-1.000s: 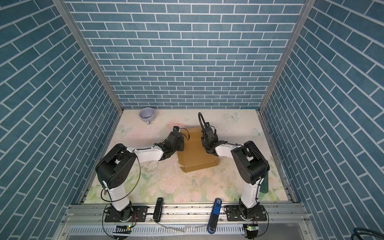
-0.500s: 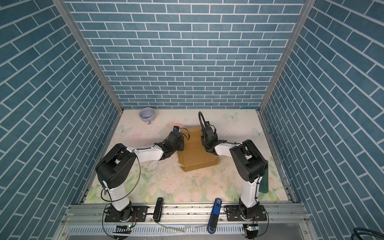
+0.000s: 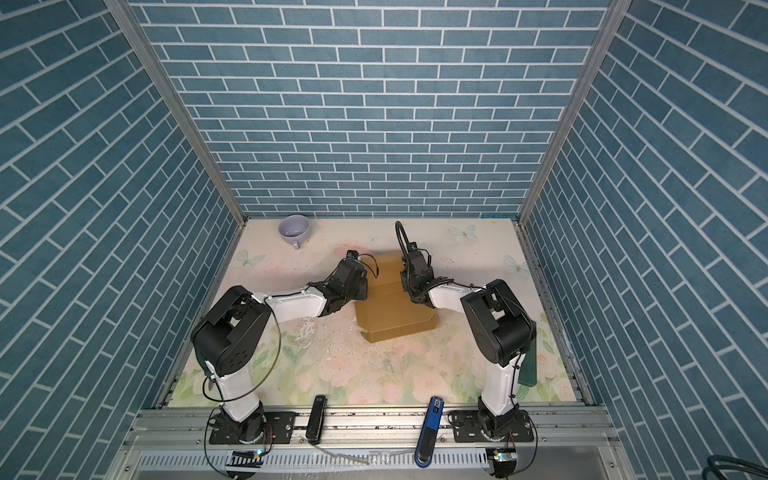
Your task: Fold the paper box
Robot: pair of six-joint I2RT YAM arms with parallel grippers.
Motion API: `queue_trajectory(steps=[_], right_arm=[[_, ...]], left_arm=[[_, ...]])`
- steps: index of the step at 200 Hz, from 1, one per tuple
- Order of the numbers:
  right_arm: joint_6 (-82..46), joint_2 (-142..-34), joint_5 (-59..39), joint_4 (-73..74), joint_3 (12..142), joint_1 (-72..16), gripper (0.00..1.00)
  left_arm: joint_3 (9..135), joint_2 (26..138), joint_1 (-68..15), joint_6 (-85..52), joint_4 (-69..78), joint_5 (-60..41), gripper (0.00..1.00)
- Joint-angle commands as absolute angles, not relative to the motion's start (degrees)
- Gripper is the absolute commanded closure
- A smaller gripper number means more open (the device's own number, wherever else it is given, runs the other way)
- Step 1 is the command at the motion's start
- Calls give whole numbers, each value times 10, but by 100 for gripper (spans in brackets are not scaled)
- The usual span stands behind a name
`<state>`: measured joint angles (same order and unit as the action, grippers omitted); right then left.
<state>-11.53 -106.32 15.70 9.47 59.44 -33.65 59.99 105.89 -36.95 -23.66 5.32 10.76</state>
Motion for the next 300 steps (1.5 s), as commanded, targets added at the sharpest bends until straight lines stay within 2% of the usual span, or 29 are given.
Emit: queue_trajectory(steps=[1,29,72,134,182,252,300], right_arm=[[-102,-1036,111,-11,611,-341,53],[-104,-997,93,-56,615,-341,46],[-117,-925,69,-113,603,-340,41],[-143,-822,48,-186,576,-340,38],[-148,-776,24,-247,602,-340,37],[-48,-790,25,-253,652,-340,39],[-6,-879,16,-246,723,-329,39]], left_arm=[[616,1079,-357,-234,6,50,87],[641,1084,-339,-229,-37,35,87],[695,1089,-332,-209,-127,34,87],[797,1116,-331,-167,-303,64,87],[886,1161,-325,-132,-432,70,88],[990,1213,-322,-112,-523,67,88],[1138,1307,-321,-81,-630,48,88]])
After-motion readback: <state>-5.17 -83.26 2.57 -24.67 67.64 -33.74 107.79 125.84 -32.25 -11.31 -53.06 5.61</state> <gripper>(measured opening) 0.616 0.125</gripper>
